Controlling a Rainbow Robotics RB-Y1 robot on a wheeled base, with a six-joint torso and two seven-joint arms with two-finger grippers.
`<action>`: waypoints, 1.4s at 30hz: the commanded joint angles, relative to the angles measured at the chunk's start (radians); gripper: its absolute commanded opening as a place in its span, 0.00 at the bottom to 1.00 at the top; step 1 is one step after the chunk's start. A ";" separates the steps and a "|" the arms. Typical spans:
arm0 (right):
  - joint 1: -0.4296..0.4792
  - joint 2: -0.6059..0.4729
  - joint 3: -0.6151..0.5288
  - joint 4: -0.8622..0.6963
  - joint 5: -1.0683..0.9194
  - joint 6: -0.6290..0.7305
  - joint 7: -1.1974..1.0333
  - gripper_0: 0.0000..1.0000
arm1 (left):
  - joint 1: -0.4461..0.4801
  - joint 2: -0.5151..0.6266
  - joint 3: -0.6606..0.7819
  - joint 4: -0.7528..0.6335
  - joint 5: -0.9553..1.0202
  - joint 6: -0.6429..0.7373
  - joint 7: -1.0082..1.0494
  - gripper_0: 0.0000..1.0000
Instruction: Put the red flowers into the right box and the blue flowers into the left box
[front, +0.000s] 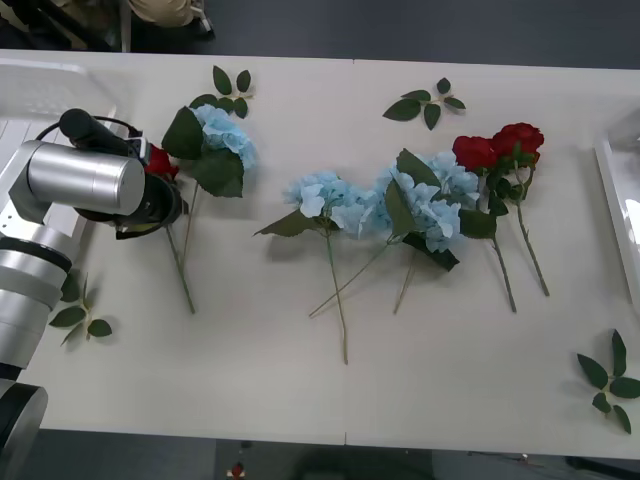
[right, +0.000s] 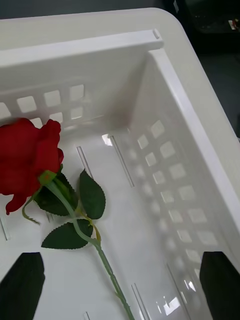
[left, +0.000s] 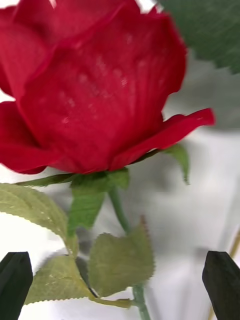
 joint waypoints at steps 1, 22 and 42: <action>-0.030 -0.018 -0.001 -0.013 -0.060 0.029 0.010 1.00 | -0.039 0.007 -0.003 0.016 -0.004 -0.023 -0.018 1.00; -0.063 0.096 0.004 -0.374 -0.142 0.517 -0.170 1.00 | -0.039 0.005 -0.064 0.059 -0.038 -0.047 -0.017 0.90; -0.060 0.140 0.341 -0.648 -0.105 0.570 -0.397 1.00 | -0.039 0.005 -0.057 0.050 -0.086 -0.081 -0.022 0.00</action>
